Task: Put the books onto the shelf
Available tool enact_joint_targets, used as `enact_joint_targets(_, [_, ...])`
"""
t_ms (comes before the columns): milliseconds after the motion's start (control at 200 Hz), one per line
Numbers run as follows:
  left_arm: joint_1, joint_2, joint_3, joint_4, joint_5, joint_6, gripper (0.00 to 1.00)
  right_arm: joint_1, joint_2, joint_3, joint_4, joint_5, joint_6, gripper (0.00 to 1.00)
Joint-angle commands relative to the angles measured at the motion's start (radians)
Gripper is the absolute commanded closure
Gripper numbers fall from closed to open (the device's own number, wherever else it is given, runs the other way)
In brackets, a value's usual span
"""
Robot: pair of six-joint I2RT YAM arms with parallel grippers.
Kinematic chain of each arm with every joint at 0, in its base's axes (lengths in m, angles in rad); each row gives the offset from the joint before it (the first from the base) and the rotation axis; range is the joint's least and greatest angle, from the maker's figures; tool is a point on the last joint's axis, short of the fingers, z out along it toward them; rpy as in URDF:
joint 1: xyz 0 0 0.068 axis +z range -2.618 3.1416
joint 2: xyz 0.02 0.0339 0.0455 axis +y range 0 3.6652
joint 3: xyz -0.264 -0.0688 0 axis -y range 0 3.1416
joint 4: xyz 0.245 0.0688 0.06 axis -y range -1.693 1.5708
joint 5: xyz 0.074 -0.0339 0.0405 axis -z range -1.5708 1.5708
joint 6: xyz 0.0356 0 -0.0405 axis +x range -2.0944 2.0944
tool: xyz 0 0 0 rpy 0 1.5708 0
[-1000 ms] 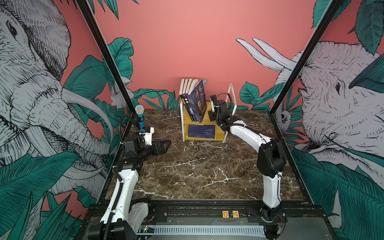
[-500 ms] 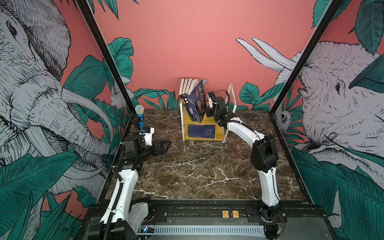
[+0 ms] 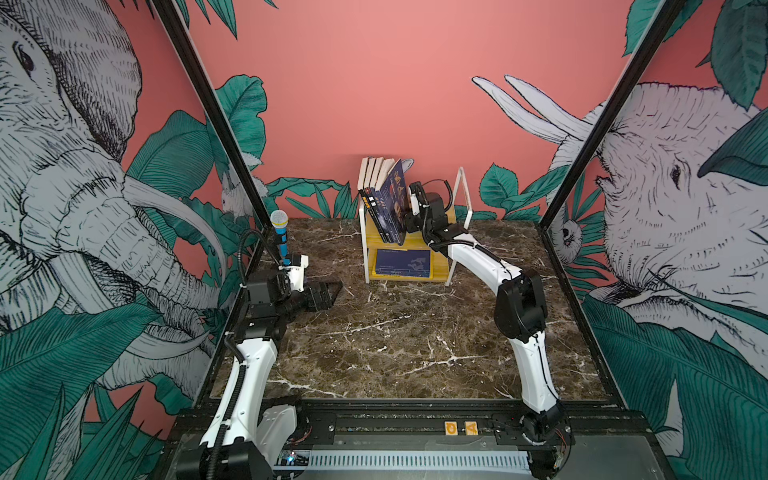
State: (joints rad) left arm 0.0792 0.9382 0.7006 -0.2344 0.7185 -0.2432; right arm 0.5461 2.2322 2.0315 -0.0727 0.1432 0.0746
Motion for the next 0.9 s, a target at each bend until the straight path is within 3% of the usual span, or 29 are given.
enact_joint_targets(0, [0.000,-0.014,0.004,-0.001,0.012,0.012,0.01,0.030,0.051,0.021,-0.022,-0.068,0.014,1.00])
enact_joint_targets(750, [-0.002,-0.013,0.005,-0.001,0.009,0.016,0.01,0.046,0.093,0.096,0.035,-0.144,0.000,1.00])
enact_joint_targets(895, [-0.002,-0.015,0.000,-0.003,0.012,0.017,0.01,0.048,0.080,0.093,0.017,-0.117,-0.006,1.00])
